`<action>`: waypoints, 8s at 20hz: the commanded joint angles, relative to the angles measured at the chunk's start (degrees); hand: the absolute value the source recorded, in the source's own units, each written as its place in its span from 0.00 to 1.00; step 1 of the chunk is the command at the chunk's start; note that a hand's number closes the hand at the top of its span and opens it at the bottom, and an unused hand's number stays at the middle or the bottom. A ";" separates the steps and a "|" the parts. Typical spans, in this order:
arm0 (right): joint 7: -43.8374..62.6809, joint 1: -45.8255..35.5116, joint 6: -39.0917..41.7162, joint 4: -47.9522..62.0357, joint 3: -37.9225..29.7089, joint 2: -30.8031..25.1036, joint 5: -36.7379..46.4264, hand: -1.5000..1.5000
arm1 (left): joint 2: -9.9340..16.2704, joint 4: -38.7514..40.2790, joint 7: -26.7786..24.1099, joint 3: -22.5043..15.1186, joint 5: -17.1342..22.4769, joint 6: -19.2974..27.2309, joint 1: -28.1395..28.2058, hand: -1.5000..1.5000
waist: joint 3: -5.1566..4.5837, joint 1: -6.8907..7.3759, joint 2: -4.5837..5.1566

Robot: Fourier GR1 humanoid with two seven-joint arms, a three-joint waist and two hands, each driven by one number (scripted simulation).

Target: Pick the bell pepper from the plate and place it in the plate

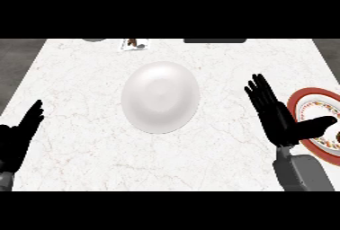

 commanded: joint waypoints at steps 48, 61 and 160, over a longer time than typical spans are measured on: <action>-55.92 -7.12 3.58 52.68 2.77 -45.31 53.77 0.00 | -15.11 -0.75 -12.99 -0.09 -3.37 -6.29 -0.43 0.50 | -0.68 0.78 0.60; -52.32 -16.55 -3.83 63.71 4.21 -37.51 62.76 0.00 | -18.56 0.86 -8.67 2.14 -5.84 -5.35 -5.43 0.50 | -0.66 0.69 0.72; 69.71 -45.07 -84.59 40.05 30.13 12.04 59.76 0.00 | -18.60 5.85 -12.27 6.10 -7.71 -12.04 -5.21 0.50 | -0.77 1.15 0.26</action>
